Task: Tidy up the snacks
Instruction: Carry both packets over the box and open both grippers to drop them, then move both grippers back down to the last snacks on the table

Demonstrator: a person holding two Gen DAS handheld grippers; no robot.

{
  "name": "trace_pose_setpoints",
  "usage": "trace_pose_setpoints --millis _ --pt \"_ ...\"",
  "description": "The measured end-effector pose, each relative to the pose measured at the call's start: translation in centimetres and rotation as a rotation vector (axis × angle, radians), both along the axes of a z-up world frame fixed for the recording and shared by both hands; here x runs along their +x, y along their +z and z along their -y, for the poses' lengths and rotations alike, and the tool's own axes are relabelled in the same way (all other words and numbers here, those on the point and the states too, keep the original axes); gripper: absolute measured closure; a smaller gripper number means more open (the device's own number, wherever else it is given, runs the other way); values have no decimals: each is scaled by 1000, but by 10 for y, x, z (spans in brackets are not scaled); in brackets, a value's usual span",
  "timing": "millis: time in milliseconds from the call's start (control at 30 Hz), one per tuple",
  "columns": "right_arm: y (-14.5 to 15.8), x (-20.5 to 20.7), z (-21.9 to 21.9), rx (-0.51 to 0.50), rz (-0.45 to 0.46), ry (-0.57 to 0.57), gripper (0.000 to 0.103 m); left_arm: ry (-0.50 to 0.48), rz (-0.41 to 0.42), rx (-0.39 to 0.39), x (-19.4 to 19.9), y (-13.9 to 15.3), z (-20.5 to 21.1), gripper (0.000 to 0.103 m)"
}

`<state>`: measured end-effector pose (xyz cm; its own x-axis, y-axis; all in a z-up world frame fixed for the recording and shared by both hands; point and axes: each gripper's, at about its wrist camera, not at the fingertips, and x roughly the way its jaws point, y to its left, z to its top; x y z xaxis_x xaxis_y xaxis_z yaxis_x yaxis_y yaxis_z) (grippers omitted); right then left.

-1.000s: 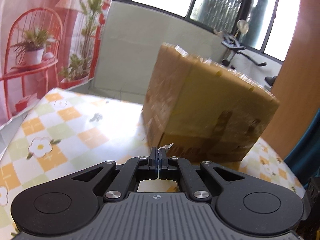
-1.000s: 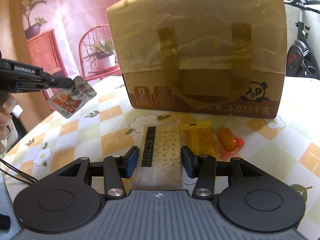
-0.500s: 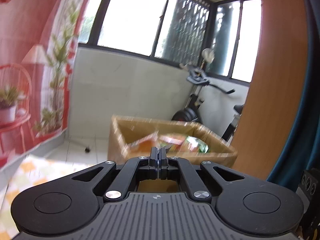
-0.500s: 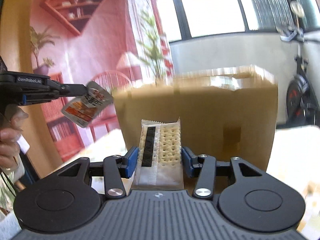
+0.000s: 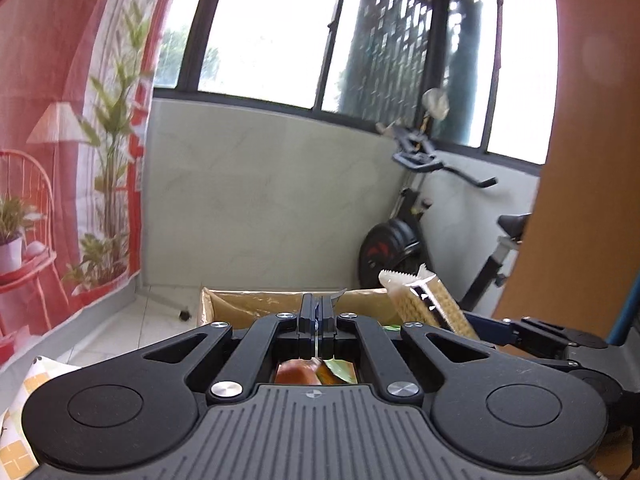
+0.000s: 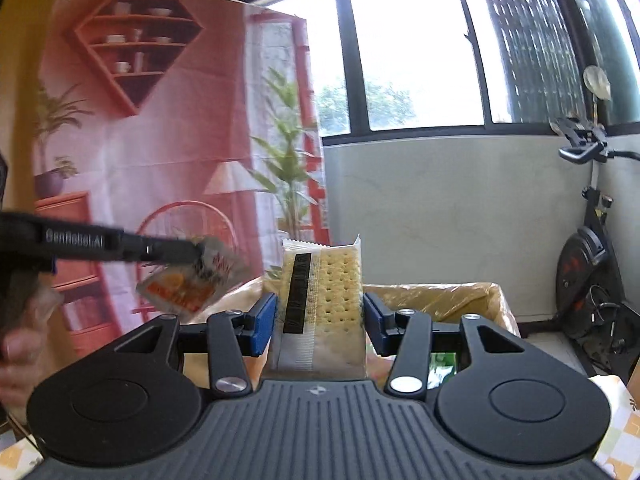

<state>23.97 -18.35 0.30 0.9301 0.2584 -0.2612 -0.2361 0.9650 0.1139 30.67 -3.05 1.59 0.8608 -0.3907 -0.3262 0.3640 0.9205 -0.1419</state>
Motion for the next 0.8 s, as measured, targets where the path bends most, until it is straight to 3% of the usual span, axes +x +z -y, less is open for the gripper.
trace_pose_setpoints --millis 300,367,433,467,800 --pt "-22 65 -21 -87 -112 -27 53 24 -64 70 31 -10 -2 98" --pt "-28 73 -26 -95 -149 -27 52 28 -67 95 28 -12 -7 86" --pt "-31 74 -27 -94 -157 -26 49 36 -53 99 22 -12 -13 58" --pt "-31 72 -26 -88 -149 -19 44 42 -47 94 17 -12 -17 55" --pt "-17 10 -7 -9 -71 -30 41 32 -66 33 -37 -18 -31 55"
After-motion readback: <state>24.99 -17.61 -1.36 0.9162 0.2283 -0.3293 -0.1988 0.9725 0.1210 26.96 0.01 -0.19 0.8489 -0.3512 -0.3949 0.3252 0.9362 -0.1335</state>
